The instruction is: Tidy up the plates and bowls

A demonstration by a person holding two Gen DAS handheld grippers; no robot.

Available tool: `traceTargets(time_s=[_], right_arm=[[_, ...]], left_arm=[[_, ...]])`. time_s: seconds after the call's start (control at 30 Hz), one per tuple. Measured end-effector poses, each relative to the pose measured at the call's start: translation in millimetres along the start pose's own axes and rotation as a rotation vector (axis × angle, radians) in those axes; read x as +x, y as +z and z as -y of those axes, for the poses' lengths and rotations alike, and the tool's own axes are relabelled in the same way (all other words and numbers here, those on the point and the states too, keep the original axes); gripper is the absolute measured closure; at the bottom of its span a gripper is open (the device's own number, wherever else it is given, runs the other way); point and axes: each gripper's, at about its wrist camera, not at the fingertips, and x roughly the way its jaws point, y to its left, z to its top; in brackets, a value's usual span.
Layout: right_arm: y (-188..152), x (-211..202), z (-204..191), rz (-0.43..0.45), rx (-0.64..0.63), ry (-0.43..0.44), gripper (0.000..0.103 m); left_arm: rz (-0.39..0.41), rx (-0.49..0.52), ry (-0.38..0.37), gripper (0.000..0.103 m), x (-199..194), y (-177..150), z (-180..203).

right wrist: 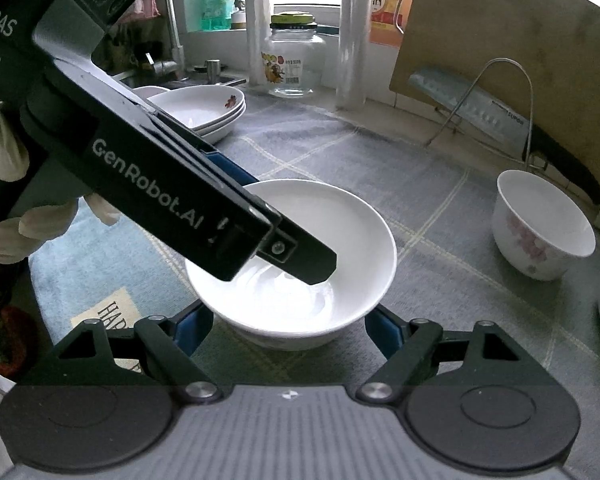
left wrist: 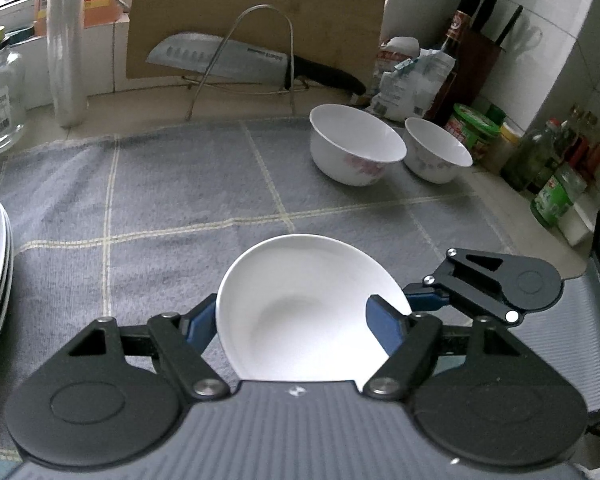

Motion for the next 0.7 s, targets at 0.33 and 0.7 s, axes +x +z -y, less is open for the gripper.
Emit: traceTargets(time_s=[0.33,0.7], right_arm=[[0,-8,6,0.011,0.016,0.001,0.0],[-14,-33,23,-0.023,0.037,-0.031,0.0]], left_arm=[[0.075,0.056,0.097,0.007,-11,-3,5],[0.156,0.046,0.16,0.007,-22,7,18]])
